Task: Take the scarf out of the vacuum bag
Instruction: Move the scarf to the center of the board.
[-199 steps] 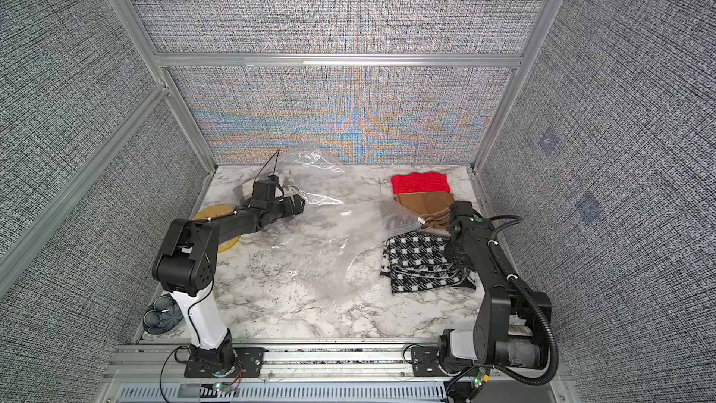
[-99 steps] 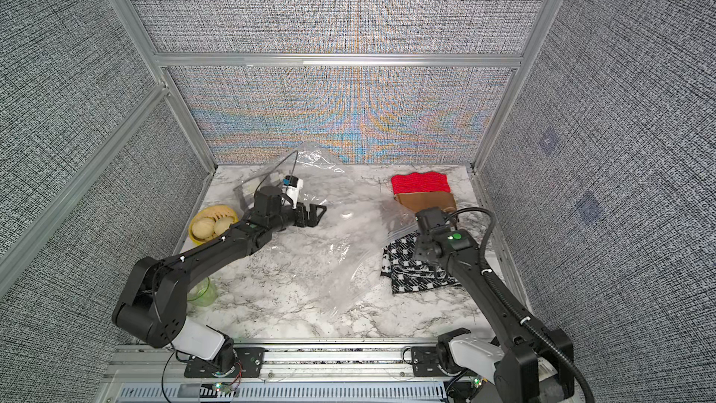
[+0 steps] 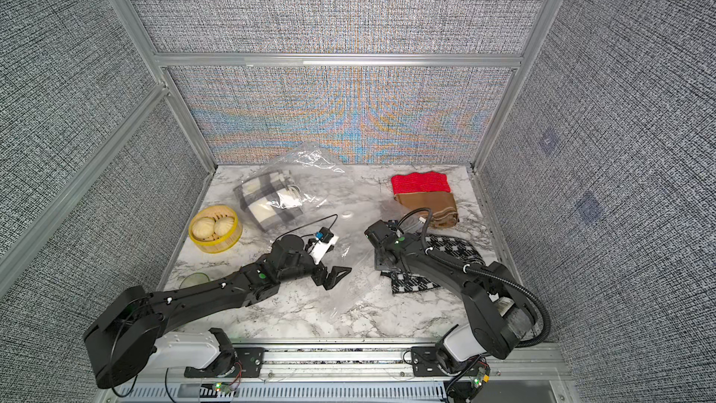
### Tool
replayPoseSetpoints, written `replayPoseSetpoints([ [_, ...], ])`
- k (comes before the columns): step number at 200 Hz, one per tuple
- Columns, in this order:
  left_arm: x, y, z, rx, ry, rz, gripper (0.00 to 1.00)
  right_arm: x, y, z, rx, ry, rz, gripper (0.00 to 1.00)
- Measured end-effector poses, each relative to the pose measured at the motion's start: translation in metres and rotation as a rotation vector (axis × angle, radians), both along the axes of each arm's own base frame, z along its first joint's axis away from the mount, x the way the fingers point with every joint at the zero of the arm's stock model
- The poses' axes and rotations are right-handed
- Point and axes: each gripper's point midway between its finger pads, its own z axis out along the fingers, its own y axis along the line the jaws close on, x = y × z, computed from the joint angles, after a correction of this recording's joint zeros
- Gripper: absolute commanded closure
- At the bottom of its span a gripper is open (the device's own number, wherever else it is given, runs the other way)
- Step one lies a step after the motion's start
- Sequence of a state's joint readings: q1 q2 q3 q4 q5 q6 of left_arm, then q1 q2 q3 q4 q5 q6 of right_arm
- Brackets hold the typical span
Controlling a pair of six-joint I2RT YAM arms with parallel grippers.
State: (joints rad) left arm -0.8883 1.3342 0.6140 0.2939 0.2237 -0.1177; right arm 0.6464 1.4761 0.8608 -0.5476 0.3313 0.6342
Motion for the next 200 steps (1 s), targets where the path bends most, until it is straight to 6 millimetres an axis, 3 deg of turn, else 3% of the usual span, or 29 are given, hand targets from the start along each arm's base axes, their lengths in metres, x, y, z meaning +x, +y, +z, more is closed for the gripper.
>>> replayPoseSetpoints([
  [22,0.0,-0.012,-0.008,0.033,-0.032,0.008,0.01,0.002,-0.001,-0.013,0.005,-0.014,-0.027,0.27],
  [47,-0.011,-0.027,-0.001,0.038,-0.085,-0.014,0.0,0.008,-0.009,-0.023,-0.031,-0.042,-0.066,0.3],
  [56,-0.01,-0.035,0.002,0.047,-0.106,-0.005,0.0,0.008,-0.012,-0.027,-0.041,-0.055,-0.075,0.35],
  [68,-0.008,-0.045,0.0,0.058,-0.122,0.0,0.04,0.011,-0.016,-0.03,-0.045,-0.079,-0.084,0.51],
  [82,-0.007,-0.051,-0.022,0.096,-0.122,-0.002,0.05,0.018,-0.026,-0.033,-0.029,-0.1,-0.115,0.65],
  [97,-0.01,-0.052,-0.053,0.18,-0.112,0.004,0.08,0.027,-0.031,-0.033,0.007,-0.127,-0.143,0.71],
  [107,-0.012,-0.055,-0.063,0.21,-0.117,0.005,0.12,0.03,-0.032,-0.035,0.024,-0.141,-0.141,0.75],
  [118,-0.009,-0.055,-0.068,0.232,-0.131,0.026,0.22,0.031,-0.031,-0.036,0.05,-0.151,-0.14,0.79],
  [138,0.006,-0.05,-0.068,0.255,-0.161,0.106,0.57,0.032,-0.03,-0.034,0.097,-0.171,-0.132,0.81],
  [159,0.025,-0.044,-0.063,0.27,-0.192,0.23,0.81,0.031,-0.032,-0.031,0.178,-0.194,-0.133,0.82],
  [180,0.041,-0.033,-0.053,0.274,-0.221,0.337,1.0,0.029,-0.037,-0.03,0.327,-0.21,-0.147,0.84],
  [200,0.054,-0.023,-0.043,0.276,-0.226,0.403,1.0,0.03,-0.04,-0.027,0.449,-0.206,-0.154,0.84],
])
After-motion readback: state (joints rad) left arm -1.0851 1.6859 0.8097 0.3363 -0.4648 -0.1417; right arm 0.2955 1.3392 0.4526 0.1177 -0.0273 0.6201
